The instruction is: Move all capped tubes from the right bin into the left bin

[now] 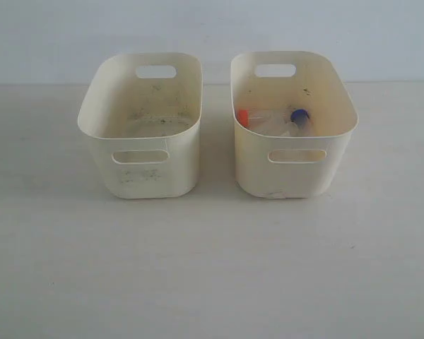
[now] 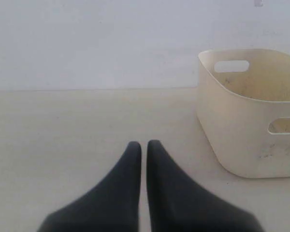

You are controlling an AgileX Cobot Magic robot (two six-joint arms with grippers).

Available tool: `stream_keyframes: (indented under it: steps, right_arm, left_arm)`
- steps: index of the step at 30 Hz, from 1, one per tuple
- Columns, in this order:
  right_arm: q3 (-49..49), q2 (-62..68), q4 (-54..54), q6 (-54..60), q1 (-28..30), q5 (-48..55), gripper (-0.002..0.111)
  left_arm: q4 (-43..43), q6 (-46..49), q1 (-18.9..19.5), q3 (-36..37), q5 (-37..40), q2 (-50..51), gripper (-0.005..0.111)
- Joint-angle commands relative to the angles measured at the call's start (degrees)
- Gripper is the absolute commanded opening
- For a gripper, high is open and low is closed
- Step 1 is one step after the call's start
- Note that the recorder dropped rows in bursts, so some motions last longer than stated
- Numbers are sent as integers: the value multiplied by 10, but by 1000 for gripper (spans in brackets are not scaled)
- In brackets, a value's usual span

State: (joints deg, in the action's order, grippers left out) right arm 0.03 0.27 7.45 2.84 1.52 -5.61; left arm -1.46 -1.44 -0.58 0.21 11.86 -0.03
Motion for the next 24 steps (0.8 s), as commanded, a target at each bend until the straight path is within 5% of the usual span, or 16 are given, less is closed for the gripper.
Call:
stream_keyframes:
  steps: [1, 8, 11, 16, 20, 24]
  right_arm:
    - [0, -3, -4, 1, 2, -210, 0]
    - [-13, -3, 35, -9, 2, -600, 0]
    - [-132, -3, 75, -9, 2, -386, 0]
    - [-268, 162, 73, 22, 2, 202, 0]
    - [-267, 239, 72, 27, 2, 366, 0]
    - [-267, 280, 89, 21, 2, 393, 0]
  left_arm:
    - [4, -5, 0, -2, -3, 0, 4]
    - [4, -5, 0, -2, -3, 0, 4]
    - [4, -5, 0, -2, -3, 0, 4]
    - [4, -5, 0, -2, -3, 0, 4]
    - [4, -5, 0, -2, -3, 0, 4]
    - [4, -5, 0, -2, -3, 0, 4]
